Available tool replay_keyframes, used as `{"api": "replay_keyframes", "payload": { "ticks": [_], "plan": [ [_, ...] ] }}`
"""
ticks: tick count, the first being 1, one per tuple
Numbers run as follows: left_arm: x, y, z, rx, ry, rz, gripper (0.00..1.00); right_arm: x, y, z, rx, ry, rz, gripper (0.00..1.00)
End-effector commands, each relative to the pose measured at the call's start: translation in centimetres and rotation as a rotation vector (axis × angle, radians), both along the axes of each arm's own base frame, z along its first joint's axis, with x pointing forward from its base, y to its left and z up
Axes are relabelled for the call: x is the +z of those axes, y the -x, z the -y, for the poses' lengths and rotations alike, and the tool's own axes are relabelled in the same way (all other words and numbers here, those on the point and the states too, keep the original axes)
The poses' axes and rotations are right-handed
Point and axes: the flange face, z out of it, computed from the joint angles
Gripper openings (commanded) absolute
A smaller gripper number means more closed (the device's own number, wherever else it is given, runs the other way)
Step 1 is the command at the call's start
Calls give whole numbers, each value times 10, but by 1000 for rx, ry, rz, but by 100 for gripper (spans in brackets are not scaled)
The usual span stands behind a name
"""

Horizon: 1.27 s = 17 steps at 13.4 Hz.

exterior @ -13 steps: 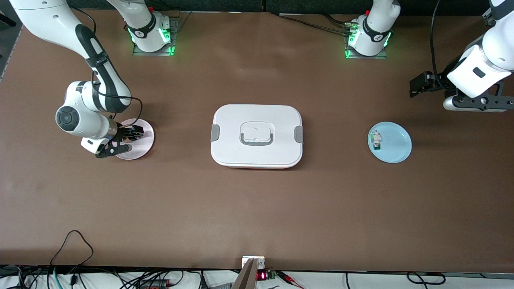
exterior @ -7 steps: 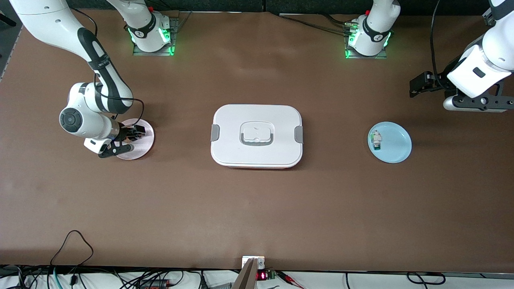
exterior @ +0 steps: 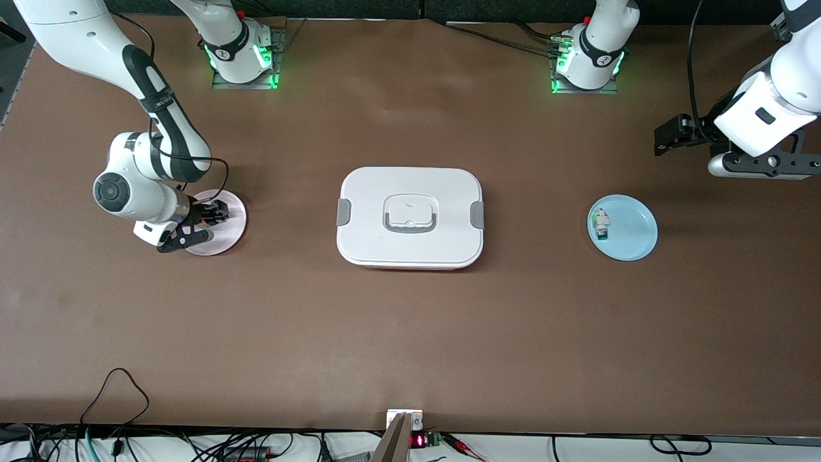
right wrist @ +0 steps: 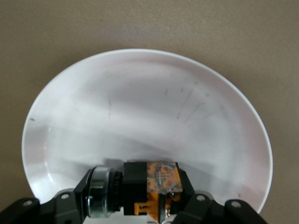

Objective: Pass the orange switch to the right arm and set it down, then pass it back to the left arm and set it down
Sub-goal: 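Close the right gripper on the orange-and-black switch, then lift the switch with the right gripper toward the white box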

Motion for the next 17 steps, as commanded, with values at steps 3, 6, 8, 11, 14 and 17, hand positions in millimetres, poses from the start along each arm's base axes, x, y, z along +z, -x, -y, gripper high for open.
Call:
{"api": "replay_keyframes", "payload": {
  "ticks": [3,6,8,11,14,17],
  "plan": [
    [3,6,-3,-14,7,-3,100,29,-12,-21,35,-53,41,32],
    [3,6,-3,-14,7,-3,100,93,-50,-35,56,-68,29,32],
    [3,7,-3,-14,7,-5,100,148,-72,-48,80,-78,49,32],
    [3,7,-3,-14,7,-9,100,232,-84,-78,135,-98,123,33],
    [2,7,-5,-11,8,-11,100,298,-79,-107,157,-150,198,33],
    [2,7,-6,-10,8,-11,100,331,-85,-134,168,-221,253,33]
  ]
}}
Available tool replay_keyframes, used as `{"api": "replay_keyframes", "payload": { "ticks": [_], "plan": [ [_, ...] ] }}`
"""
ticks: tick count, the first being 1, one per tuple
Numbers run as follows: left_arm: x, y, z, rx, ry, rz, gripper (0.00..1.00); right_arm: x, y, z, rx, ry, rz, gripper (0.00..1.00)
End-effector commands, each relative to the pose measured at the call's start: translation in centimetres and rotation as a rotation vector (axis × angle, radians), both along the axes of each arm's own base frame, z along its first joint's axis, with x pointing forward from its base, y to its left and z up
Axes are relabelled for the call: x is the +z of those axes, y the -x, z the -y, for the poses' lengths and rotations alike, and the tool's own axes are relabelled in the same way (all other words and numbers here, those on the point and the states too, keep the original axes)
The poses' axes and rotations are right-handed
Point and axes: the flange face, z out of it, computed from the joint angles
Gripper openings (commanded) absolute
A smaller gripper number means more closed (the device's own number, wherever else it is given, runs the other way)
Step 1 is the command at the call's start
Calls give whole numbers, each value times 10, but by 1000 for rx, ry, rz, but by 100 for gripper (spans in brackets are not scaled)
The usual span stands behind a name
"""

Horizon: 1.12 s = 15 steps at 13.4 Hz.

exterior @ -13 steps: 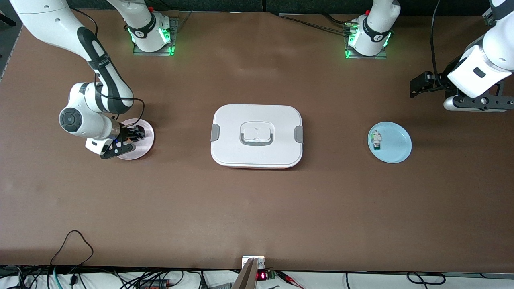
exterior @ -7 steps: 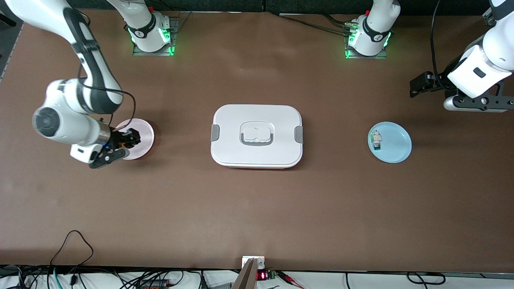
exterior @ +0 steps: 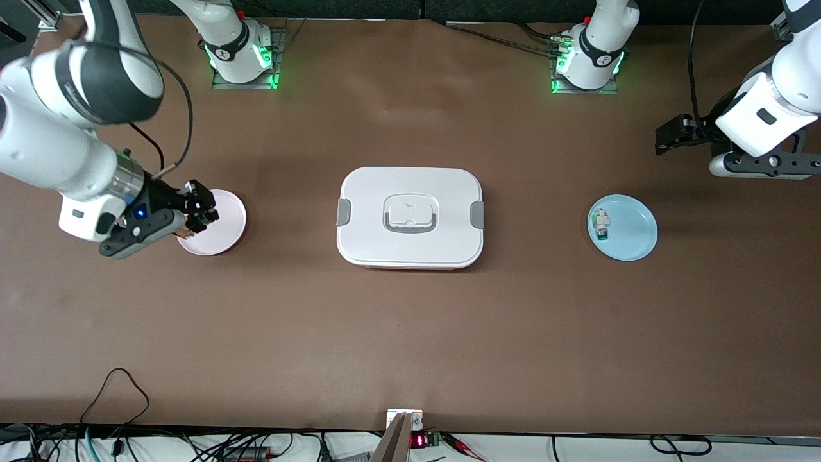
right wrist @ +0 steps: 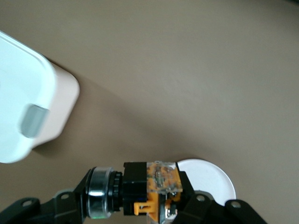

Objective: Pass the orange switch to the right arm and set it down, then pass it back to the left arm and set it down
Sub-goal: 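Lift the switch with the right gripper toward the white box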

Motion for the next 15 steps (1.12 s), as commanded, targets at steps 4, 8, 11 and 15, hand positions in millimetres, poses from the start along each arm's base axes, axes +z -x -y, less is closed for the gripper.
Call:
{"api": "replay_keyframes", "payload": {
  "ticks": [4,8,11,15],
  "plan": [
    [3,7,-3,-14,9,-4,100,33,-1,-49,204,-203,71,33],
    [3,7,-3,-14,9,-4,100,47,4,-100,420,-303,204,33],
    [3,10,-2,-16,14,-31,100,56,14,-139,511,-504,251,31],
    [3,22,11,-29,76,-114,100,52,9,-174,643,-672,322,30]
  ]
}}
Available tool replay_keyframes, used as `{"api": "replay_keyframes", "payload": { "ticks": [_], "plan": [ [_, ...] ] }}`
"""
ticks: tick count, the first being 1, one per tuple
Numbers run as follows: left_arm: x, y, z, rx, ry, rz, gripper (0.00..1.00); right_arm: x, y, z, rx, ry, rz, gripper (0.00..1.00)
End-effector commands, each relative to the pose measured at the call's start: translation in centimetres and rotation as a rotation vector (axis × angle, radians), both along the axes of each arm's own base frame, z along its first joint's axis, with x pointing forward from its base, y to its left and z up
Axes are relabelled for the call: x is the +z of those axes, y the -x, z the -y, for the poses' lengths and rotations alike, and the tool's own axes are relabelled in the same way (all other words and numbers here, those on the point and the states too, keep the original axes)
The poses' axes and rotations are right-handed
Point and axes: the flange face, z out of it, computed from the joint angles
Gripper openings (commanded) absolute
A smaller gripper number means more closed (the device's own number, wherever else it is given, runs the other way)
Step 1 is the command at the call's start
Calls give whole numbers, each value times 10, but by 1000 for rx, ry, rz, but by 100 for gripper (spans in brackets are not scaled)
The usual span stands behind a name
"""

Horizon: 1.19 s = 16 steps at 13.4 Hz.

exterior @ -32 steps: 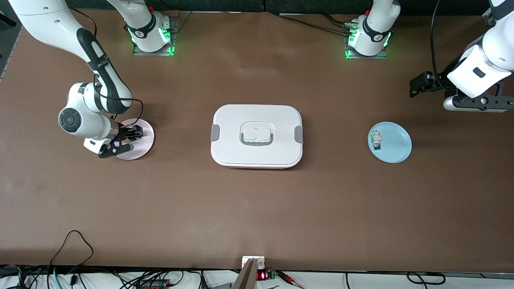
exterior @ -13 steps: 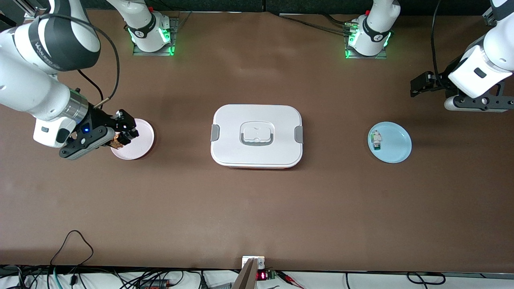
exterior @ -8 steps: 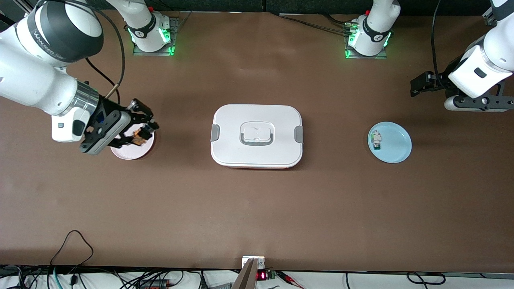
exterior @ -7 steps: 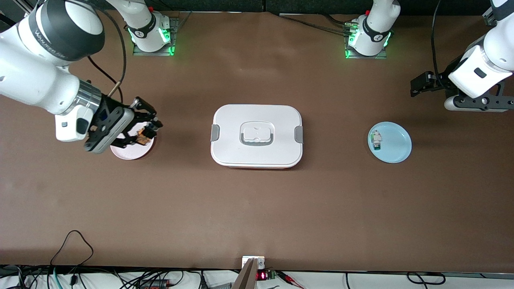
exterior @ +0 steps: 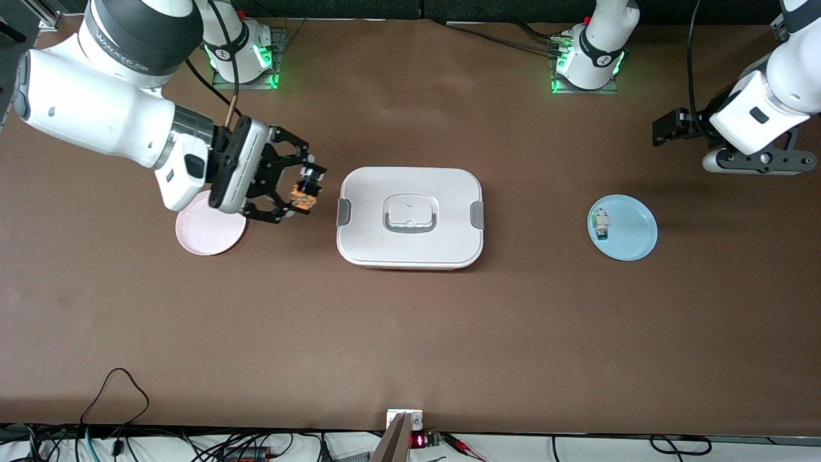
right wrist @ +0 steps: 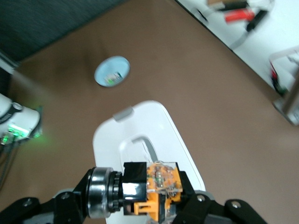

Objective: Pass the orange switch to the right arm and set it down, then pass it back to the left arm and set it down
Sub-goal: 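Carry the switch over the box with the right gripper while the left gripper approaches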

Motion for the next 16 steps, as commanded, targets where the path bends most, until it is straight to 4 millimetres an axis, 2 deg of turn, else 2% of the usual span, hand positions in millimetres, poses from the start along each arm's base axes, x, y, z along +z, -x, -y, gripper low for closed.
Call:
{"api": "replay_keyframes", "payload": {
  "ticks": [1,3,4,6,7,8,10,13,14,16],
  "plan": [
    [6,16,9,-16,114,-77,100,-12,-15,-17,87,-171,43,30],
    [5,24,20,-15,200,-145,100,-34,-24,-24,131,-293,100,30],
    [3,26,30,-12,311,-188,100,-52,-31,-27,168,-376,153,30],
    [-12,11,21,42,522,-255,100,-71,-35,-36,174,-465,170,30],
    [-28,1,18,73,663,-322,100,-76,-30,-51,177,-504,157,30],
    [-51,-13,3,107,811,-410,100,-77,-27,-61,167,-546,144,30],
    [-73,-26,-1,137,939,-476,100,-77,-19,-89,150,-640,105,30],
    [-103,-42,5,218,1157,-493,99,-66,-20,-110,116,-670,121,30],
    [-112,-44,8,249,1220,-476,98,-62,-15,-124,99,-674,127,30],
    [-108,-48,24,283,1231,-437,98,-62,-6,-154,45,-683,138,30]
  ]
}}
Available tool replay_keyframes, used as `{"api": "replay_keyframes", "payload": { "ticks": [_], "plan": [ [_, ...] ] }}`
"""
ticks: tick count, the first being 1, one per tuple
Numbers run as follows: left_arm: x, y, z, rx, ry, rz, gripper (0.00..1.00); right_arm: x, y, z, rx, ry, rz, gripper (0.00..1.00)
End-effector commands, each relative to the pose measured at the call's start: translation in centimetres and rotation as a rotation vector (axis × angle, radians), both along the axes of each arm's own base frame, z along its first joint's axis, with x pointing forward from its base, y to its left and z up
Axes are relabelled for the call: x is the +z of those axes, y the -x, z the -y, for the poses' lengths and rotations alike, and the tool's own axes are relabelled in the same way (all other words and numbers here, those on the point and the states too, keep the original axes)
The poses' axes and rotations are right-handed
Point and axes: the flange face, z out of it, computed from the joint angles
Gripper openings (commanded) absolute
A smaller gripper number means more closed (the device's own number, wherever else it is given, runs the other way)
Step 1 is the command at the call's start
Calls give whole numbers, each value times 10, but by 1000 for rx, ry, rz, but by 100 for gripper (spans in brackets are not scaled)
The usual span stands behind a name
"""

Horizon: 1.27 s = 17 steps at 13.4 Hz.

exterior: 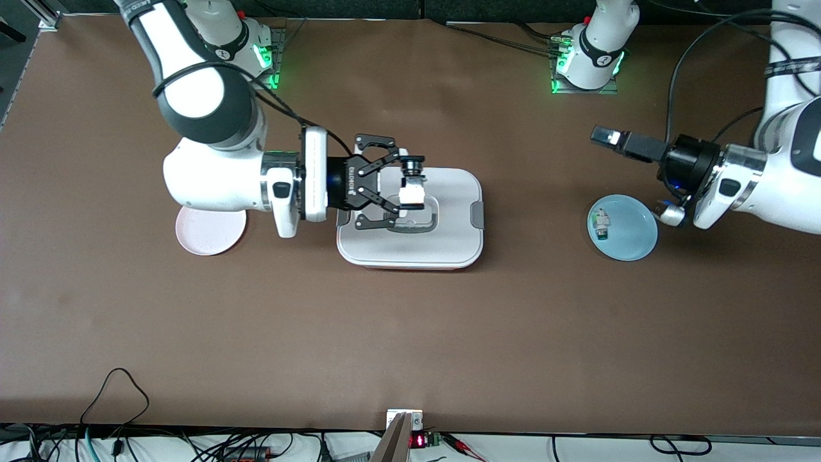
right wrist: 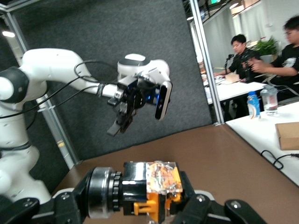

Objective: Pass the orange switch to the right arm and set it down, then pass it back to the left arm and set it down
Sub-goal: 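Carry the switch over the box with the right gripper while the left gripper approaches, then close the left gripper on the switch held by the right gripper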

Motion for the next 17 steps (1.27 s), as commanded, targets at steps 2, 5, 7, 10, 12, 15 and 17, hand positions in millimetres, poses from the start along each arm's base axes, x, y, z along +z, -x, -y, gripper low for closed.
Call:
{"api": "replay_keyframes", "payload": {
  "ticks": [2,5,7,10,12,15,17],
  "plan": [
    [2,-5,27,94,72,21,98,6,5,-47,-72,-34,-15,30],
    [4,-14,41,166,131,36,98,10,8,-56,-78,-37,-25,30],
    [6,-20,65,220,133,52,98,7,11,-61,-73,-34,-29,30],
    [4,-26,100,290,122,65,98,8,11,-61,-74,-33,-26,30],
    [0,-30,114,332,129,61,98,7,10,-61,-74,-34,-30,30],
    [-4,-35,131,378,128,79,98,8,10,-61,-77,-31,-22,30],
    [-9,-36,145,402,137,73,98,7,10,-61,-94,-25,-13,30]
  ]
}}
